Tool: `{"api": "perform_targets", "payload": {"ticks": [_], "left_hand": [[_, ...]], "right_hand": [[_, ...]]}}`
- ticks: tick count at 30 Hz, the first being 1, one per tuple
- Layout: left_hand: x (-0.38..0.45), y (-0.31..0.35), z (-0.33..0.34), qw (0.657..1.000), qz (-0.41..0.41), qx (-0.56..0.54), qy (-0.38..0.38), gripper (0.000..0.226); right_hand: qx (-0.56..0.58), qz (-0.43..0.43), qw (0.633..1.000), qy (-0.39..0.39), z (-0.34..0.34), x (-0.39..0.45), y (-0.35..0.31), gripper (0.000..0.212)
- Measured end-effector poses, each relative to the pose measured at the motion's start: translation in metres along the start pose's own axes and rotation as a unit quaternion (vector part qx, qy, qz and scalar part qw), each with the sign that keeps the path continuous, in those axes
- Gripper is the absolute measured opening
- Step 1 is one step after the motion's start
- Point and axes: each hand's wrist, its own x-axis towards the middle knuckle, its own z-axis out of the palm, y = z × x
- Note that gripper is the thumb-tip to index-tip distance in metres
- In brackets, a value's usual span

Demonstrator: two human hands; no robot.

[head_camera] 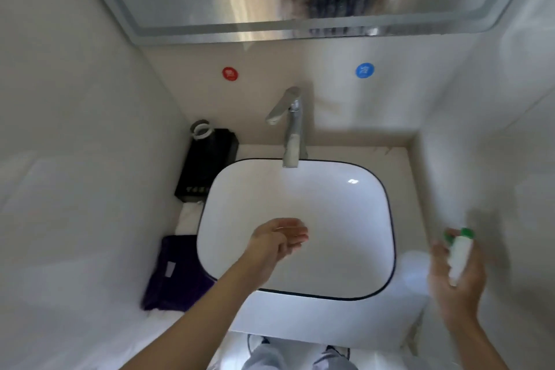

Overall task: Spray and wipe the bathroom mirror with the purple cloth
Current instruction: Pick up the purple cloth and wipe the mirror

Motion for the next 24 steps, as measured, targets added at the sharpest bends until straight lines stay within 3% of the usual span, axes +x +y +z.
{"api": "perform_targets", "payload": {"ticks": [6,9,12,15,18,21,24], "left_hand": [[-0.007,0.002,-0.154,0.981,0.006,-0.137,0.138,0.051],[0.012,-0.005,-0.213,0.973,0.003,-0.134,0.189,0.045],[0.038,-0.019,-0.245,0.971,-0.013,-0.042,0.237,0.048],[0.058,-0.037,-0.256,0.966,-0.023,0.008,0.259,0.039],[0.059,-0.06,-0.258,0.952,0.017,0.151,0.264,0.033],[0.053,-0.083,-0.262,0.905,0.05,0.336,0.257,0.047],[0.052,-0.098,-0.263,0.852,0.038,0.471,0.225,0.072]], "right_hand": [[-0.035,0.13,0.991,0.004,0.02,-0.007,0.001,0.083],[-0.072,0.195,0.978,0.036,0.02,-0.019,0.007,0.09],[-0.089,0.186,0.978,0.021,0.013,-0.036,0.03,0.084],[-0.112,0.235,0.962,0.075,0.012,-0.067,0.037,0.079],[-0.136,0.265,0.953,0.063,0.013,-0.112,0.037,0.035],[-0.171,0.29,0.941,0.026,0.025,-0.149,0.029,0.032],[-0.241,0.26,0.932,-0.081,0.046,-0.187,0.024,0.014]]}}
